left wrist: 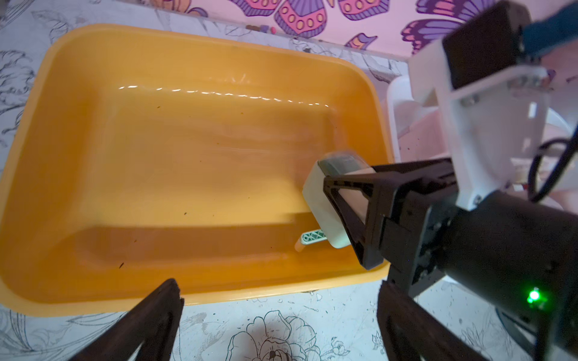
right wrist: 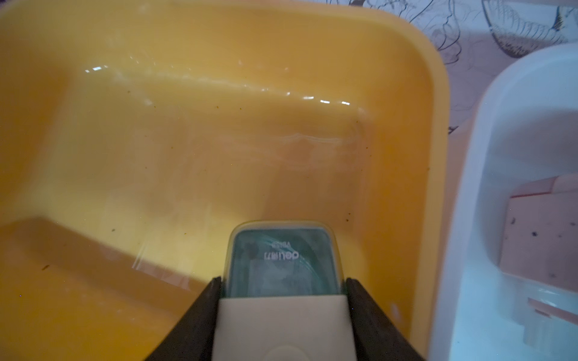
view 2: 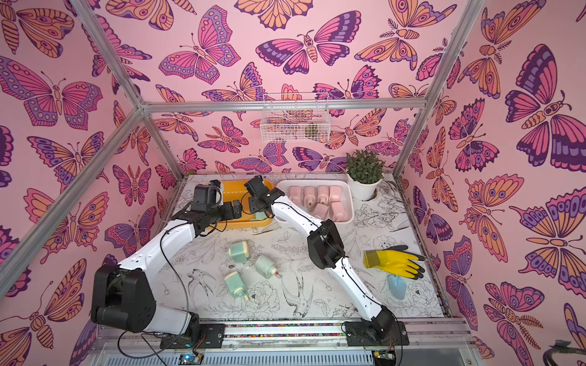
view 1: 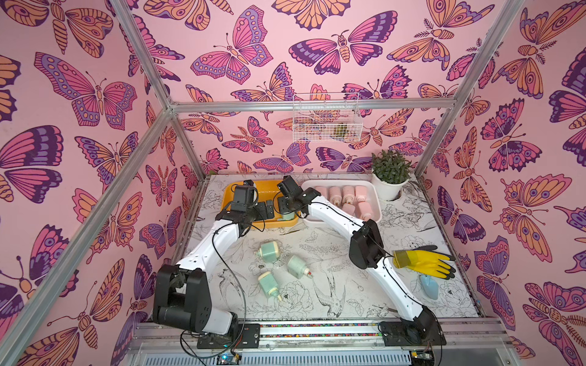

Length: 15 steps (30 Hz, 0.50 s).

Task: Place the pencil sharpeners by color into the storage box
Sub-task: Place the pencil sharpener in the storage box.

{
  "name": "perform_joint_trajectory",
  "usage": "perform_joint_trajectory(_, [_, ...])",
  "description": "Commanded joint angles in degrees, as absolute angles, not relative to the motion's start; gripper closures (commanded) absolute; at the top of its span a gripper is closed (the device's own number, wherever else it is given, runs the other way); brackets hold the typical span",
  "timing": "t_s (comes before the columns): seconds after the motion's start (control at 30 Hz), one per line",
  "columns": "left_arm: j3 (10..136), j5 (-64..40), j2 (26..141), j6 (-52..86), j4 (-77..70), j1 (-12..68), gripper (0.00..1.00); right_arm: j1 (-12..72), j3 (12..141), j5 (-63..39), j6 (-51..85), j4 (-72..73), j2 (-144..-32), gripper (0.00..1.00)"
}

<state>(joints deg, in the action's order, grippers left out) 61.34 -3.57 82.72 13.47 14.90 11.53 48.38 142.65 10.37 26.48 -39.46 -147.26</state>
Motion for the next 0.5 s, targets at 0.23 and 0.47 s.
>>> perform_joint_trajectory(0.23, [46.6, -16.0, 73.5, -9.0, -6.9, 13.0, 0.00, 47.2, 137.2, 13.3, 40.4, -42.0, -131.3, 1.00])
perform_joint_trajectory(0.47, [45.6, -13.2, 72.1, -14.8, -11.1, 18.9, 0.00, 47.5, 137.1, 13.5, 51.4, -48.4, -128.8, 1.00])
